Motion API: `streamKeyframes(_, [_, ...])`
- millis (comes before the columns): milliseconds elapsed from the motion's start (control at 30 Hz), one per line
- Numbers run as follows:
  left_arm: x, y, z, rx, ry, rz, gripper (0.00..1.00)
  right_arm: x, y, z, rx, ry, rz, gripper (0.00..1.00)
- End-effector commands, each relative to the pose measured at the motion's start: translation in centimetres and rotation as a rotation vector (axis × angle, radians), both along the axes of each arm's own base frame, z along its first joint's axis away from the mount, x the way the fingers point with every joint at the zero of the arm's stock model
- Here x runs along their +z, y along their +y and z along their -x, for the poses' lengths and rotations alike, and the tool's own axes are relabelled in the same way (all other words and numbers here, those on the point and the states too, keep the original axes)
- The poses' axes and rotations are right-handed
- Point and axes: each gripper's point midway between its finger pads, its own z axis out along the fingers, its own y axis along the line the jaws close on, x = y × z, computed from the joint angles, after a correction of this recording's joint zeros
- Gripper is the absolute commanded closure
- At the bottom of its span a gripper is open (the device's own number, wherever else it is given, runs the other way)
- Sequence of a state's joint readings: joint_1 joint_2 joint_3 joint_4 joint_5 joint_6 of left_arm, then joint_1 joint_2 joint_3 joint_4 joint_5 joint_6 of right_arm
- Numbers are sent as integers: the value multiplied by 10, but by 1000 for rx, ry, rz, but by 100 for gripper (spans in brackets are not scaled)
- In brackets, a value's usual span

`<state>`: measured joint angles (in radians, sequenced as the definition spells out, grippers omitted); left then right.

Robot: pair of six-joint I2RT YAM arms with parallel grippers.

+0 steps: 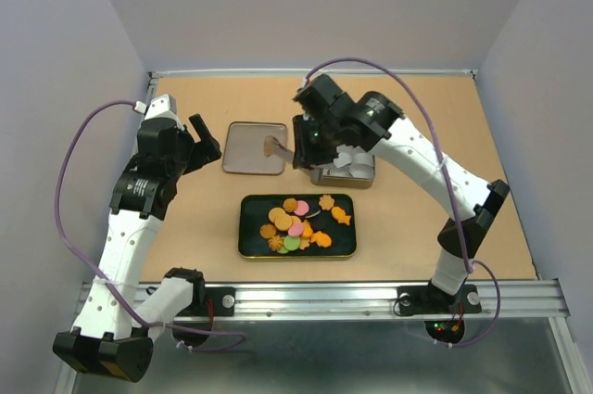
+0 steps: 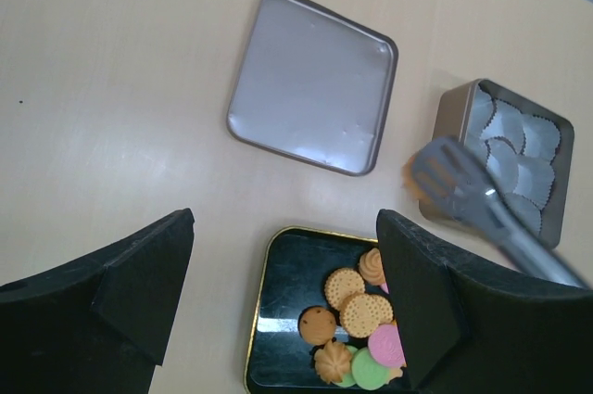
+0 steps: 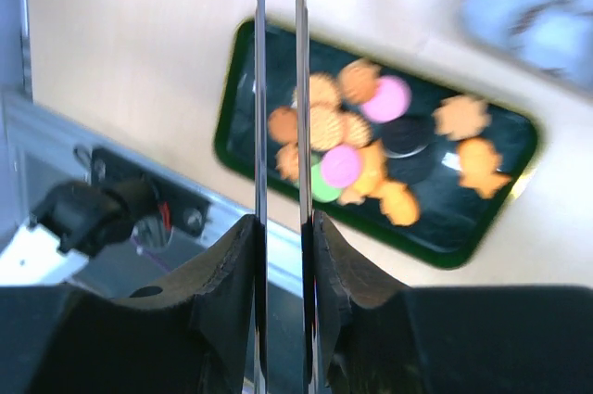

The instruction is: Pack the cookies

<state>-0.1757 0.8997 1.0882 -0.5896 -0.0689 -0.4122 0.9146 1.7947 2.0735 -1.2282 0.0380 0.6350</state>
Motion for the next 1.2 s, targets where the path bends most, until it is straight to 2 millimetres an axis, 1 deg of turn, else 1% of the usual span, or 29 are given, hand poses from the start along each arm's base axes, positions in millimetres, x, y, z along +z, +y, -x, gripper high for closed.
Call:
streamKeyframes(0, [29,-2,-8,-7,-74,0,10,18,-71,-53,-183,-81,52,81])
streamKeyframes(33, [30,-2,-9,-7,-74,0,10,16,-78,-60,-198,-83,60,81])
streamKeyframes(167, [29,-7,-15,-21,-66,6,10,3,-93,-82,-223,-79,93,82])
streamKeyframes(233, [32,-9,-16,-30,-70,10,10,-2,-96,-90,-233,-82,101,82])
streamKeyframes(267, [34,-9,-18,-31,-72,12,10,-8,-99,-97,-250,-75,108,82])
streamKeyframes(300, [36,-10,-18,-35,-77,12,10,-11,-100,-99,-252,-66,110,83])
streamKeyframes(333, [39,-10,-19,-36,-85,10,10,-17,-102,-105,-264,-57,112,83])
streamKeyframes(467, [38,-13,-23,-45,-74,6,10,-27,-97,-115,-261,-45,96,83])
streamKeyframes(667, [36,-12,-25,-40,-68,-4,11,-43,-101,-126,-265,-37,130,83])
streamKeyframes(833, [35,-10,-25,-33,-63,-15,11,-54,-109,-137,-287,-29,153,83])
streamKeyframes(967, [34,-9,-25,-32,-60,-21,11,-62,-107,-140,-279,-17,156,83])
streamKeyframes(1000, [33,-9,-26,-31,-57,-23,11,-64,-107,-142,-280,-17,154,82])
streamKeyframes(1067, [34,-9,-26,-31,-57,-23,11,-68,-104,-142,-270,-7,150,75])
streamKeyframes(1100, [34,-9,-27,-29,-55,-27,11,-67,-103,-143,-271,-11,146,70])
streamKeyframes(1133, [35,-9,-27,-29,-58,-25,11,-68,-103,-144,-271,-12,147,60])
streamKeyframes(1167, [36,-8,-28,-28,-59,-26,11,-68,-103,-144,-271,-12,145,57])
